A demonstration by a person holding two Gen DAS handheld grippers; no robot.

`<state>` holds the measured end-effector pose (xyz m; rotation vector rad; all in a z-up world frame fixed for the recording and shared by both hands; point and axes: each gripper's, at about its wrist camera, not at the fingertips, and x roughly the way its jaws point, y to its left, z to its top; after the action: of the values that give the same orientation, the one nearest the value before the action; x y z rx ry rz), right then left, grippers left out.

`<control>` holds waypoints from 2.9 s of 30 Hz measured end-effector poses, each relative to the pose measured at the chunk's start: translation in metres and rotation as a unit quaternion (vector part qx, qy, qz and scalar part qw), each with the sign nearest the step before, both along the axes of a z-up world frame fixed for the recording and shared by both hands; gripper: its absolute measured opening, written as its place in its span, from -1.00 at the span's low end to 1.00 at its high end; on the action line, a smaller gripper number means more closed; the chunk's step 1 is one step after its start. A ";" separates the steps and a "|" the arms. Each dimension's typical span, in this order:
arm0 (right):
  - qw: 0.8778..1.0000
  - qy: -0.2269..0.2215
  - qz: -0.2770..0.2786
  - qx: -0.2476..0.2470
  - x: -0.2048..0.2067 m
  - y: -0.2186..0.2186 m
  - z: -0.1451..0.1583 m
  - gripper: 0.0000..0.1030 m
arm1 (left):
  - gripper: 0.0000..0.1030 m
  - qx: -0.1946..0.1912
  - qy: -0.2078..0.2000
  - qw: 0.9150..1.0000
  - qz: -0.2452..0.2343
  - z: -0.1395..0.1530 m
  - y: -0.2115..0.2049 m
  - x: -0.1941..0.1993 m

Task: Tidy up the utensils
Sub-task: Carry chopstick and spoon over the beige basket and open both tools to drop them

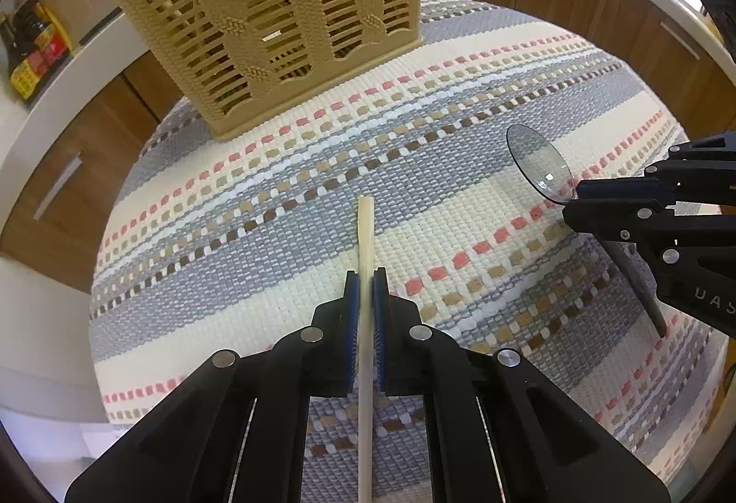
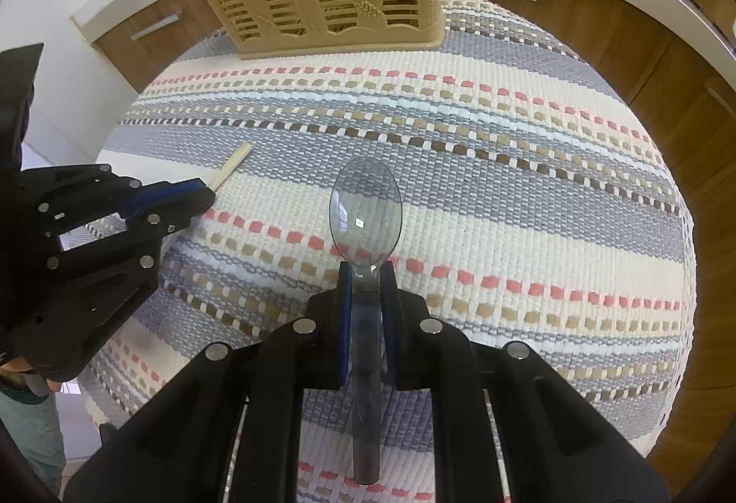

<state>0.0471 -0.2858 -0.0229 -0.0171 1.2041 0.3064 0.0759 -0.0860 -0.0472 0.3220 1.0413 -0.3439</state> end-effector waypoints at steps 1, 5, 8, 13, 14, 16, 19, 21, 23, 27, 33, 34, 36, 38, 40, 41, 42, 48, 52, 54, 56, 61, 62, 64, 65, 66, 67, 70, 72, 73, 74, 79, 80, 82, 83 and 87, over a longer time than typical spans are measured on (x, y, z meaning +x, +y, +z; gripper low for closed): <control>1.000 -0.001 0.000 0.002 -0.002 -0.002 0.001 -0.80 | -0.92 -0.003 -0.003 1.000 0.000 -0.001 0.001 -0.001; 1.000 -0.008 0.001 0.009 -0.007 -0.007 0.008 -0.80 | -0.92 -0.016 -0.015 1.000 -0.001 0.004 0.003 -0.007; 1.000 -0.016 0.001 0.013 -0.011 -0.009 0.013 -0.80 | -0.92 -0.024 -0.029 0.999 -0.001 0.012 0.004 -0.011; 0.999 -0.042 0.006 0.030 -0.021 -0.007 0.030 -0.80 | -0.92 -0.054 -0.066 0.996 0.000 0.031 0.010 -0.014; 0.998 -0.047 0.009 0.034 -0.022 -0.006 0.034 -0.80 | -0.92 -0.060 -0.072 0.996 -0.001 0.035 0.012 -0.014; 0.996 -0.068 0.023 0.054 -0.027 -0.007 0.046 -0.80 | -0.92 -0.074 -0.093 0.993 -0.003 0.045 0.016 -0.017; 0.989 -0.119 0.054 0.067 -0.039 -0.004 0.067 -0.80 | -0.92 -0.094 -0.131 0.987 -0.010 0.067 0.024 -0.022; 0.983 -0.149 0.073 0.079 -0.046 0.001 0.081 -0.80 | -0.92 -0.115 -0.150 0.982 -0.012 0.082 0.028 -0.025; 0.979 -0.168 0.084 0.083 -0.051 0.007 0.093 -0.80 | -0.92 -0.132 -0.170 0.977 -0.008 0.097 0.032 -0.029; 0.971 -0.200 0.097 0.091 -0.057 0.015 0.114 -0.80 | -0.92 -0.155 -0.206 0.966 0.000 0.124 0.037 -0.032; 0.956 -0.257 0.096 0.103 -0.059 0.018 0.145 -0.80 | -0.92 -0.190 -0.259 0.947 0.012 0.155 0.045 -0.041; 0.953 -0.269 0.093 0.107 -0.058 0.016 0.154 -0.80 | -0.92 -0.203 -0.272 0.940 0.016 0.164 0.050 -0.042; 0.947 -0.291 0.084 0.110 -0.053 0.015 0.168 -0.80 | -0.92 -0.234 -0.302 0.924 0.022 0.181 0.063 -0.043; 0.940 -0.316 0.071 0.109 -0.046 0.012 0.183 -0.80 | -0.93 -0.263 -0.330 0.906 0.026 0.198 0.074 -0.044; 0.936 -0.330 0.066 0.102 -0.033 0.011 0.195 -0.80 | -0.92 -0.284 -0.354 0.891 0.029 0.213 0.082 -0.040; 0.934 -0.337 0.062 0.098 -0.026 0.011 0.201 -0.80 | -0.92 -0.290 -0.362 0.885 0.030 0.220 0.085 -0.036; 0.933 -0.342 0.059 0.095 -0.022 0.011 0.203 -0.80 | -0.92 -0.296 -0.371 0.880 0.031 0.229 0.087 -0.031; 0.918 -0.375 0.020 0.128 0.037 0.003 0.228 -0.80 | -0.92 -0.310 -0.404 0.860 0.039 0.255 0.086 0.001; 0.913 -0.381 -0.008 0.147 0.082 0.002 0.229 -0.80 | -0.92 -0.336 -0.411 0.846 0.051 0.255 0.081 0.030; 0.913 -0.380 -0.013 0.151 0.105 0.006 0.224 -0.80 | -0.92 -0.345 -0.416 0.839 0.059 0.252 0.079 0.042; 0.913 -0.375 -0.017 0.157 0.125 0.007 0.218 -0.80 | -0.92 -0.358 -0.419 0.832 0.068 0.245 0.077 0.058; 0.912 -0.372 -0.037 0.167 0.158 0.005 0.194 -0.80 | -0.92 -0.377 -0.425 0.816 0.105 0.226 0.069 0.084; 0.912 -0.370 -0.044 0.173 0.163 0.004 0.188 -0.80 | -0.92 -0.370 -0.432 0.815 0.111 0.221 0.063 0.088; 0.914 -0.359 -0.050 0.183 0.174 0.003 0.176 -0.80 | -0.92 -0.362 -0.433 0.817 0.115 0.214 0.056 0.095; 0.915 -0.356 -0.051 0.185 0.178 0.003 0.171 -0.80 | -0.92 -0.359 -0.433 0.819 0.115 0.210 0.054 0.098; 0.915 -0.354 -0.049 0.186 0.181 0.003 0.165 -0.80 | -0.92 -0.352 -0.435 0.821 0.117 0.206 0.050 0.101; 0.916 -0.352 -0.048 0.187 0.182 0.004 0.162 -0.80 | -0.92 -0.348 -0.438 0.820 0.120 0.203 0.050 0.103; 0.915 -0.357 -0.043 0.182 0.180 0.008 0.157 -0.80 | -0.92 -0.341 -0.439 0.822 0.124 0.195 0.048 0.108; 0.916 -0.359 -0.043 0.175 0.179 0.010 0.158 -0.80 | -0.92 -0.343 -0.433 0.824 0.127 0.191 0.049 0.112; 0.916 -0.356 -0.041 0.178 0.180 0.009 0.159 -0.80 | -0.92 -0.345 -0.431 0.824 0.128 0.190 0.050 0.113; 0.917 -0.355 -0.038 0.181 0.180 0.009 0.161 -0.80 | -0.92 -0.348 -0.429 0.824 0.128 0.190 0.052 0.113; 0.910 -0.368 -0.037 0.185 0.180 0.008 0.172 -0.80 | -0.92 -0.365 -0.428 0.816 0.132 0.194 0.060 0.115; 0.911 -0.370 -0.036 0.179 0.182 0.011 0.173 -0.80 | -0.92 -0.368 -0.427 0.815 0.136 0.194 0.062 0.117; 0.912 -0.371 -0.032 0.170 0.186 0.017 0.171 -0.80 | -0.92 -0.368 -0.425 0.815 0.142 0.192 0.062 0.120; 0.913 -0.372 -0.029 0.164 0.187 0.021 0.169 -0.80 | -0.92 -0.365 -0.425 0.816 0.144 0.191 0.061 0.121; 0.912 -0.388 -0.018 0.133 0.182 0.032 0.159 -0.80 | -0.92 -0.342 -0.434 0.820 0.152 0.184 0.058 0.121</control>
<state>0.2296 -0.2540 0.1360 0.1111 0.3640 0.3811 0.1969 -0.0283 0.1369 -0.3359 0.0124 -0.2180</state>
